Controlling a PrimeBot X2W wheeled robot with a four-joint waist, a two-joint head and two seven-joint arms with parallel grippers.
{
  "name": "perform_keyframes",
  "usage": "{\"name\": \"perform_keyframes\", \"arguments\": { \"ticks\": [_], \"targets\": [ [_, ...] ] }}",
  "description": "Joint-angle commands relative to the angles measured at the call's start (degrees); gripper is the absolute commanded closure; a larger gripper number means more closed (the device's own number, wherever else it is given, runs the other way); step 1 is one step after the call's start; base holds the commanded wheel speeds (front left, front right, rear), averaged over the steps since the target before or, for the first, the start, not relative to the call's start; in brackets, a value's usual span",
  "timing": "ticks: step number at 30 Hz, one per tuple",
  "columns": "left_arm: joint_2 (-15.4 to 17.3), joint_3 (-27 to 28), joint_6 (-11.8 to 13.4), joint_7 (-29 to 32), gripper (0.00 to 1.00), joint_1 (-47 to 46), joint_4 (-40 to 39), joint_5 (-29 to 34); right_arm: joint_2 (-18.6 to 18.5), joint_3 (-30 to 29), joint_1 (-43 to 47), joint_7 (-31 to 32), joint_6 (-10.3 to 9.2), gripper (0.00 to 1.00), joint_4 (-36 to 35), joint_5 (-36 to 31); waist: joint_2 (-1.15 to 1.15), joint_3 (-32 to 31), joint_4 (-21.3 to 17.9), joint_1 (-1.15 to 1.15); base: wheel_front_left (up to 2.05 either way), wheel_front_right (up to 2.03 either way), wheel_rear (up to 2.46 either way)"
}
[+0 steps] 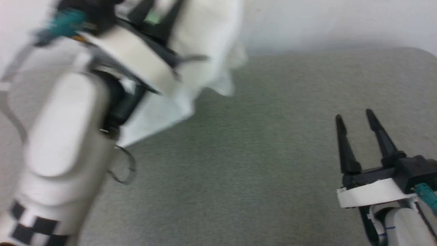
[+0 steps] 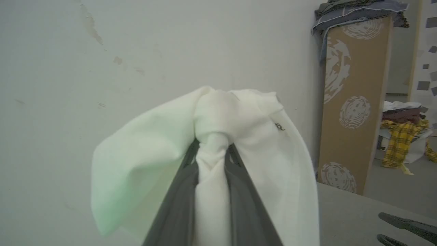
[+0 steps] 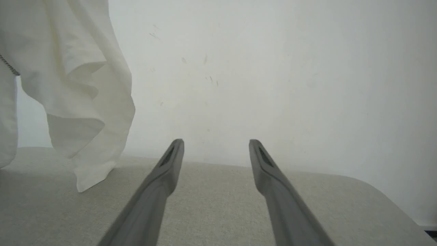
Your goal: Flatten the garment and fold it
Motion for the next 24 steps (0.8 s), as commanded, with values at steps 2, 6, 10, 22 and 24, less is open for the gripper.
{"name": "perform_keyframes", "arguments": {
  "ticks": [2,6,10,22,24],
  "targets": [
    [-2.6,-4.3,-0.4,0.6,1.0,0.7,0.6,-1.0,0.1,-2.0,-0.5,-0.3,-0.12,0.0,0.0,0.6,0.0,1.4,-6.3,0.0,0.0,0.0,0.0],
    [-6.2,-15.5,-0.4,4.0,1.0,5.2,3.6,-4.1,0.1,-7.0,-1.1,-0.3,-0.12,0.0,0.3,1.5,0.0,2.6,-8.8,0.0,0.0,0.0,0.0],
    [-6.9,-27.8,-0.4,9.2,1.0,10.6,8.3,-8.6,0.1,-10.4,-2.4,-0.3,-0.12,0.0,0.6,1.5,0.0,3.9,-10.5,0.0,0.0,0.0,0.0],
    [-8.1,-42.3,-0.4,6.0,0.0,14.6,18.5,-15.3,0.1,-8.7,-1.7,-0.3,-0.12,0.0,3.4,0.9,0.0,2.8,-6.9,0.0,0.0,0.0,0.0],
    [-8.3,-41.3,-0.4,3.3,0.0,14.0,19.2,-15.5,0.1,-8.1,-1.2,-0.3,-0.12,0.0,3.8,0.5,0.0,1.5,-5.6,0.0,0.0,0.0,0.0]
  ]
}}
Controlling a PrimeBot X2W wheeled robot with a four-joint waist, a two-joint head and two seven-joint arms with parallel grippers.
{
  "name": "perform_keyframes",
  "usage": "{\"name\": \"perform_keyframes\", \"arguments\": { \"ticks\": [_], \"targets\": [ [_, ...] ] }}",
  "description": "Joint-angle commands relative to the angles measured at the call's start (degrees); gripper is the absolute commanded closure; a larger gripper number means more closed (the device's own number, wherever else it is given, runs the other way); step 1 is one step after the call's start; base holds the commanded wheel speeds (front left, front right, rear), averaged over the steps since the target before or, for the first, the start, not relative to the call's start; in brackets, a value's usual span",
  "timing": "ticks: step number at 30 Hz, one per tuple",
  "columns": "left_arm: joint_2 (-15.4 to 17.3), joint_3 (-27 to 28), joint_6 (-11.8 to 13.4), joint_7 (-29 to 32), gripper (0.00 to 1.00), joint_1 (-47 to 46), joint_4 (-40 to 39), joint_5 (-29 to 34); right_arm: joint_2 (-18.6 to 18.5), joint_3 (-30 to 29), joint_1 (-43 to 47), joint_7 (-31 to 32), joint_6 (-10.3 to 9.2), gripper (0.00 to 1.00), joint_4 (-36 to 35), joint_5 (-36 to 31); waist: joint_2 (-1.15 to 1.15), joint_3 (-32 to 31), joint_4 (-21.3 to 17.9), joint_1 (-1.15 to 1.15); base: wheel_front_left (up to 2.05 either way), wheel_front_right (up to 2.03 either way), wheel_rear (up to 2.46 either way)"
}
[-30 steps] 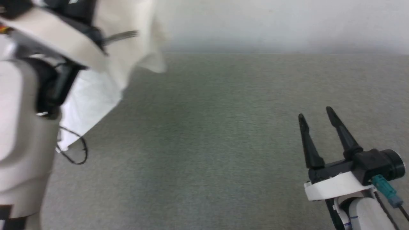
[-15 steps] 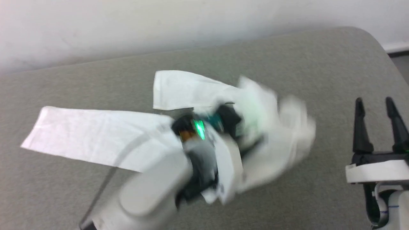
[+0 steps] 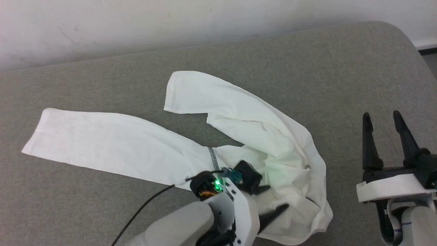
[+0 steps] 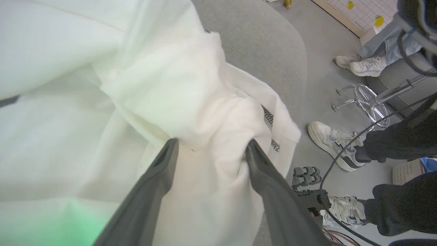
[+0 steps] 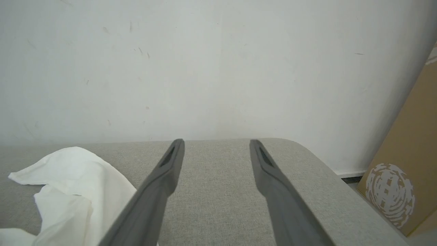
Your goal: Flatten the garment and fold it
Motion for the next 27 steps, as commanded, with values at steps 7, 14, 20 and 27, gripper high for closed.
{"name": "perform_keyframes", "arguments": {
  "ticks": [7,14,20,27],
  "targets": [
    [2.5,8.7,2.4,-11.9,0.0,-1.6,-0.6,-1.3,0.1,1.4,2.9,-0.3,-0.12,0.0,1.1,-1.5,0.0,-7.9,6.7,-0.01,0.0,0.0,0.0],
    [9.2,20.4,11.2,-24.7,0.0,2.0,-3.3,-1.3,0.1,2.6,5.5,-0.3,-0.12,0.0,1.8,-1.7,0.0,-10.7,10.0,-0.01,0.0,0.0,0.0],
    [10.5,34.4,18.5,-26.6,0.0,13.5,-10.5,2.5,0.1,3.7,7.3,-0.3,-0.12,0.0,2.3,-1.8,0.0,-11.7,11.6,-0.01,0.0,0.0,0.0],
    [6.9,44.9,19.9,-26.6,0.0,29.8,-16.2,12.6,0.1,4.9,8.9,-0.3,-0.12,0.0,2.6,-1.0,0.0,-12.2,12.6,-0.01,0.0,0.0,0.0]
  ]
}}
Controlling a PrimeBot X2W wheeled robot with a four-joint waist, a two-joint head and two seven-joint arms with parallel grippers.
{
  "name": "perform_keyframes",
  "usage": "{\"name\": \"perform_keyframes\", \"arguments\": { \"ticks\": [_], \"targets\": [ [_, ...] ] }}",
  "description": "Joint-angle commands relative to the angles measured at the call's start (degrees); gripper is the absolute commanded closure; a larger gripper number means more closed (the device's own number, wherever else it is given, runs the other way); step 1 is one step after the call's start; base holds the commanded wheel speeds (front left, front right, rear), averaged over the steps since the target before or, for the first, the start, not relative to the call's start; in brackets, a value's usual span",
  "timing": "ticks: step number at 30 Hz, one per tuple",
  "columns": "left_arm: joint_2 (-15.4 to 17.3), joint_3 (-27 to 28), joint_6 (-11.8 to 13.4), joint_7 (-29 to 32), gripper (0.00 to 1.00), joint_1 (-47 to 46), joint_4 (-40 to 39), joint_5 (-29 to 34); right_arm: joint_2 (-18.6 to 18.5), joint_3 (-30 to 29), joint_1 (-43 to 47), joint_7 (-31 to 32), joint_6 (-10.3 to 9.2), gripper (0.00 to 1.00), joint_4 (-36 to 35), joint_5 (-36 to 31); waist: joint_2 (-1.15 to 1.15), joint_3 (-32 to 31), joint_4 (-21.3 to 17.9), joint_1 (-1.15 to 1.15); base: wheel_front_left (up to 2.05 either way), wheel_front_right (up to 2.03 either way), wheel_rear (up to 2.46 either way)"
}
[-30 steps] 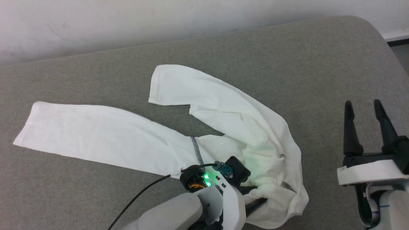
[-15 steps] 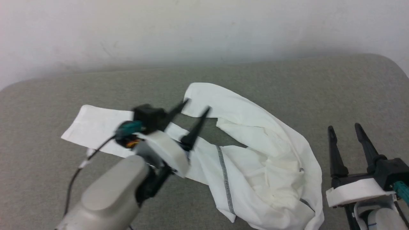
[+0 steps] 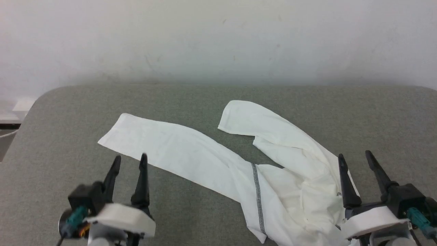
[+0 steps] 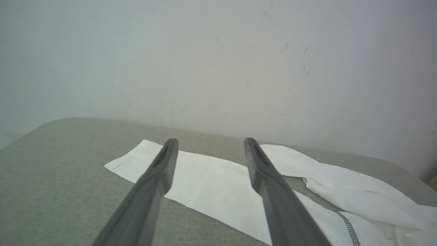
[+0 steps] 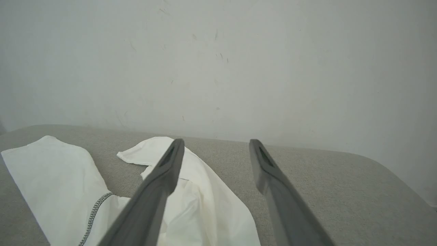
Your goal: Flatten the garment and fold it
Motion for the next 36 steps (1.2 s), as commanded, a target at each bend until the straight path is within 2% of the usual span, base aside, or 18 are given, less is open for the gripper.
{"name": "perform_keyframes", "arguments": {
  "ticks": [1,5,9,12,16,21,24,26,30,36],
  "targets": [
    [-1.6,1.8,-0.1,-0.3,0.0,2.9,-0.8,2.1,0.1,0.4,0.8,-0.3,-0.12,0.0,0.3,0.3,0.0,-0.3,0.3,0.01,0.0,0.0,0.0],
    [-5.2,4.3,-1.5,-0.3,0.0,7.0,-1.1,5.3,0.1,0.0,1.3,-0.3,-0.12,0.0,0.2,0.5,0.0,0.2,1.1,0.01,0.0,0.0,0.0],
    [-7.8,5.2,-3.9,-0.3,0.0,7.2,-0.7,8.4,0.1,-0.6,0.4,0.4,-0.12,0.0,0.7,-0.6,0.0,1.7,2.8,0.01,0.0,0.0,0.0],
    [-9.2,5.3,-5.6,-0.3,0.0,5.8,0.2,10.1,-0.8,-0.6,-2.2,4.6,-0.12,0.0,1.0,-1.3,0.0,3.4,4.5,0.01,0.0,0.0,0.0],
    [-11.4,5.9,-7.1,-0.3,0.0,4.0,0.9,11.8,-6.1,0.9,-8.2,16.4,-0.12,0.0,2.8,3.4,0.0,6.5,6.9,0.01,0.0,0.0,0.0],
    [-14.0,6.8,-9.0,-0.3,0.0,2.7,2.4,13.6,-15.4,5.4,-16.6,34.8,-0.12,0.0,7.5,12.1,0.0,10.0,10.1,0.01,0.0,0.0,0.0],
    [-15.5,7.2,-10.1,-0.3,0.0,2.1,3.1,14.5,-20.8,8.7,-20.3,43.1,-0.12,0.0,10.8,15.8,0.0,11.6,12.2,0.01,0.0,0.0,0.0],
    [-16.3,7.5,-10.8,-0.3,0.0,1.5,3.6,15.0,-23.2,10.8,-22.1,46.4,-0.12,0.0,12.8,18.2,0.0,12.6,13.4,0.01,0.0,0.0,0.0],
    [-17.4,8.2,-11.8,-0.3,0.0,1.1,4.0,15.9,-25.8,13.9,-24.3,50.2,-0.12,0.0,17.2,21.0,0.0,13.7,15.1,0.01,0.0,0.0,0.0],
    [-18.2,9.4,-13.0,-0.3,0.0,0.7,4.7,17.1,-27.4,20.0,-24.8,51.5,-0.12,0.0,22.7,23.8,0.0,14.3,16.0,0.01,0.0,0.0,0.0]
  ]
}}
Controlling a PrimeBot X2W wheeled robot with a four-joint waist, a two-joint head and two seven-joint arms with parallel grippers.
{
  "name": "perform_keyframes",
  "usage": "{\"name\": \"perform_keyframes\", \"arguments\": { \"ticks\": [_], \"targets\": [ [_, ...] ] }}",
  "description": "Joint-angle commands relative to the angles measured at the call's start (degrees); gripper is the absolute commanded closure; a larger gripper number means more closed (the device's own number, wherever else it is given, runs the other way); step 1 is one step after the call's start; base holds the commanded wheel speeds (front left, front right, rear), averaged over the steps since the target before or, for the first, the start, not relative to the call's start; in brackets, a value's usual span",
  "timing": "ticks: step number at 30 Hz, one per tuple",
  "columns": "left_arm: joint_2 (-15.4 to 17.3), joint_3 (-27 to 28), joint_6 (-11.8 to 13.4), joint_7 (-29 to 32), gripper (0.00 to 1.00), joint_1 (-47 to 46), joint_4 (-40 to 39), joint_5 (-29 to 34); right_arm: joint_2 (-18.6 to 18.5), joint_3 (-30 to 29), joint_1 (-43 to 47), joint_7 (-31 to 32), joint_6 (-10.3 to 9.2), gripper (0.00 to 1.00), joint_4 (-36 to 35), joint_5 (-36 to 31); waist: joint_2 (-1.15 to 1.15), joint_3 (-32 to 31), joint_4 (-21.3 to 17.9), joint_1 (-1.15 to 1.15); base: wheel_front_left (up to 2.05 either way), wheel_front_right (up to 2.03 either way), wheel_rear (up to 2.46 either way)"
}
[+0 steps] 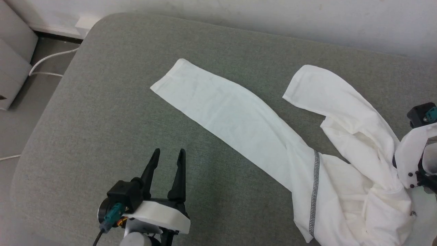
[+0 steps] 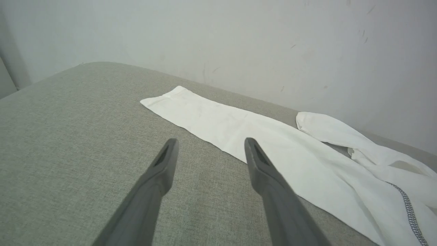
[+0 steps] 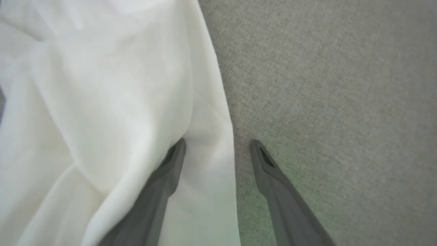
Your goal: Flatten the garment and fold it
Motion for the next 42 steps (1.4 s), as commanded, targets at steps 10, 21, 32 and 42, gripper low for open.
{"name": "perform_keyframes", "arguments": {
  "ticks": [10,21,32,42],
  "targets": [
    [-0.7,1.9,-1.1,-0.3,0.0,-0.3,1.0,2.2,0.5,1.1,-0.5,-10.7,-0.05,1.0,7.3,0.4,0.0,-1.9,-3.2,0.01,0.0,0.0,0.0],
    [-0.7,3.7,-2.4,-0.3,0.0,1.1,2.5,3.1,1.0,-17.2,4.5,-19.0,-0.05,1.0,8.1,-8.6,0.0,-7.5,-13.6,0.01,0.0,0.0,0.0],
    [-0.8,4.3,-3.0,-0.3,0.0,0.8,3.4,3.3,10.3,-40.5,18.8,-15.7,-0.05,1.0,3.6,-20.5,0.0,-7.8,-18.4,0.01,0.0,0.0,0.0],
    [-0.8,1.8,-3.9,1.0,0.0,0.5,6.2,-0.3,19.6,-36.6,19.0,-27.8,-0.05,0.0,-8.5,-18.7,0.0,-7.5,-18.9,0.01,0.0,0.0,0.0]
  ]
}}
